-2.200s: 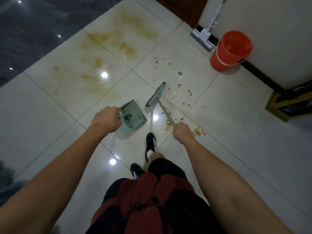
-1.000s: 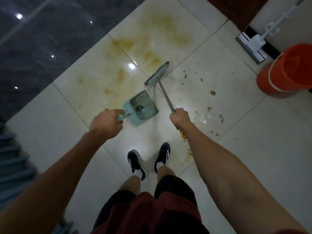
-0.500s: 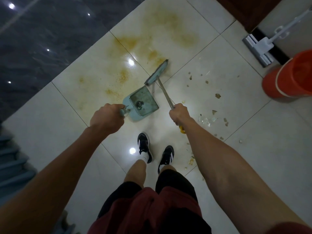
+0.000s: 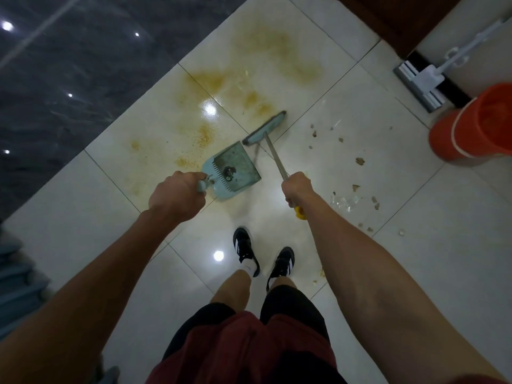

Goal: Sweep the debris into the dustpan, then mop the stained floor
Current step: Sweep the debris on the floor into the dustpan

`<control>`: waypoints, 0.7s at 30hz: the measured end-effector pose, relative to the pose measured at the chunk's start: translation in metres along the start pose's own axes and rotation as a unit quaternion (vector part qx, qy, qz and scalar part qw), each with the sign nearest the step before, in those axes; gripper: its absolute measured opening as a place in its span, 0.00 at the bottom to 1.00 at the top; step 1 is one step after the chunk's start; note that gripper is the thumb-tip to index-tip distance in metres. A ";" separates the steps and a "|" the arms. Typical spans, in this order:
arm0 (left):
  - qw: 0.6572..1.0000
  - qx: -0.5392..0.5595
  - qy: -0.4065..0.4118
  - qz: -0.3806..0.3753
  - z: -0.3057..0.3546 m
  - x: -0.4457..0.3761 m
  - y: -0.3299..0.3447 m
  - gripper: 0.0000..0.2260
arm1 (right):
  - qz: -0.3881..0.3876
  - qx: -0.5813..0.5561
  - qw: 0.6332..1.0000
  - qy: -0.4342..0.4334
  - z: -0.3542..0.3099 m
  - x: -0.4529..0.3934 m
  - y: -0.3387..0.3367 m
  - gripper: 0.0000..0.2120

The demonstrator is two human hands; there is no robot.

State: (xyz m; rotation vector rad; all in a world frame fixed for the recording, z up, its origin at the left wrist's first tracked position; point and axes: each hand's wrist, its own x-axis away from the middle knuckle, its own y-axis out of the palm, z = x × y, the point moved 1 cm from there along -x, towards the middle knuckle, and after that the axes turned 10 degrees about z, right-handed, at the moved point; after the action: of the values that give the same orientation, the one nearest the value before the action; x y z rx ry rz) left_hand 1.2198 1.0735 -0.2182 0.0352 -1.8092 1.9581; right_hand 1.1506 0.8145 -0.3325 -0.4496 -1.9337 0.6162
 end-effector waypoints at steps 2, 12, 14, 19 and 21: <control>1.000 0.001 0.002 0.002 0.001 0.004 -0.001 0.13 | -0.013 0.008 1.000 0.012 0.009 0.009 -0.006 0.09; 1.000 -0.012 0.021 -0.003 0.047 0.045 0.004 0.14 | 0.019 -0.043 0.996 0.082 0.104 0.044 -0.042 0.11; 1.000 -0.010 0.027 -0.007 0.061 0.052 0.007 0.14 | 0.013 -0.031 0.996 0.083 0.125 0.053 -0.055 0.10; 0.999 -0.013 0.049 -0.019 0.097 0.067 0.014 0.10 | 0.013 -0.026 0.994 0.102 0.179 0.070 -0.076 0.09; 0.998 -0.015 0.061 -0.021 0.111 0.071 0.016 0.09 | 0.029 -0.022 0.993 0.114 0.200 0.075 -0.081 0.09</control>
State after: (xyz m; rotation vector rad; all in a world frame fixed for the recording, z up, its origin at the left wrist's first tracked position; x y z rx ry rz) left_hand 1.1183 0.9902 -0.1956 -0.0534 -1.7447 1.8614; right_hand 0.9347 0.7473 -0.3014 -0.5801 -1.7250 0.5354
